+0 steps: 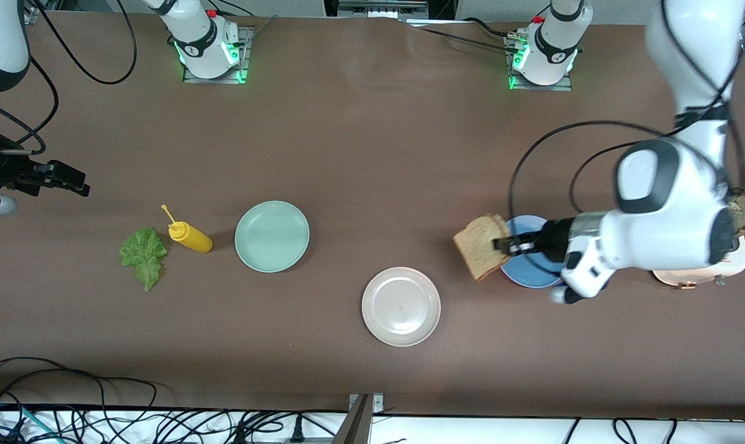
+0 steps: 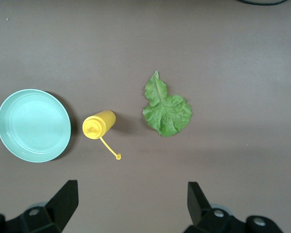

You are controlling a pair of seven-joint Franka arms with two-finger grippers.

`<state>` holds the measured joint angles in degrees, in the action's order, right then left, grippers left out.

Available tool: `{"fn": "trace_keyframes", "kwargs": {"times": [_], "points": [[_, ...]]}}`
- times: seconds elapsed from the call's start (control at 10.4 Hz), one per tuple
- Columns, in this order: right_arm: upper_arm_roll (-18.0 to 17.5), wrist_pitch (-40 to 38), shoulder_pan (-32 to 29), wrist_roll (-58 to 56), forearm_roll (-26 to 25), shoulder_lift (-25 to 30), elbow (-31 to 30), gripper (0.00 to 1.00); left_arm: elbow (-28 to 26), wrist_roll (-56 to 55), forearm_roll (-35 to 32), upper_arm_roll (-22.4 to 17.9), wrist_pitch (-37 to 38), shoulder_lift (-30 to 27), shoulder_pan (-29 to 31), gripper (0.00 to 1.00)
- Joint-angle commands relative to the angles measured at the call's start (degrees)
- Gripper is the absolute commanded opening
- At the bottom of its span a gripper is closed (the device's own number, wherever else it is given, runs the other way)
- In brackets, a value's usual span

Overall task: Make sandwich on beige plate with both arms
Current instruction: 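Lay the bread slice flat on the beige plate with the left gripper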

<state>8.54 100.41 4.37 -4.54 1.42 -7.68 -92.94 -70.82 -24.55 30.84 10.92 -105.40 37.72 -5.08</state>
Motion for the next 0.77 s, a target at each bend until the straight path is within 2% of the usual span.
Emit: {"fn": "trace_keyframes", "kwargs": {"times": [0.0, 0.19, 0.29, 0.68], "points": [[-0.2, 1.0, 0.1, 0.7, -0.7, 0.9, -0.7, 1.0, 1.1, -1.9, 7.0, -0.4, -12.9, 6.0, -5.6, 0.0], [0.0, 1.7, -0.3, 0.7, -0.7, 0.2, -0.6, 1.0, 1.0, -2.1, 7.5, -0.4, -25.3, 10.2, -10.5, 0.0], [0.0, 2.1, -0.4, 0.6, -0.8, -0.1, -0.6, 1.0, 1.1, -2.1, 7.5, -0.4, -29.3, 11.8, -11.0, 0.0], [0.2, 2.2, -0.3, 0.6, -2.2, -0.2, -0.2, 1.0, 1.4, -1.3, 7.0, -0.5, -37.4, 15.6, -13.6, 0.0]]}}
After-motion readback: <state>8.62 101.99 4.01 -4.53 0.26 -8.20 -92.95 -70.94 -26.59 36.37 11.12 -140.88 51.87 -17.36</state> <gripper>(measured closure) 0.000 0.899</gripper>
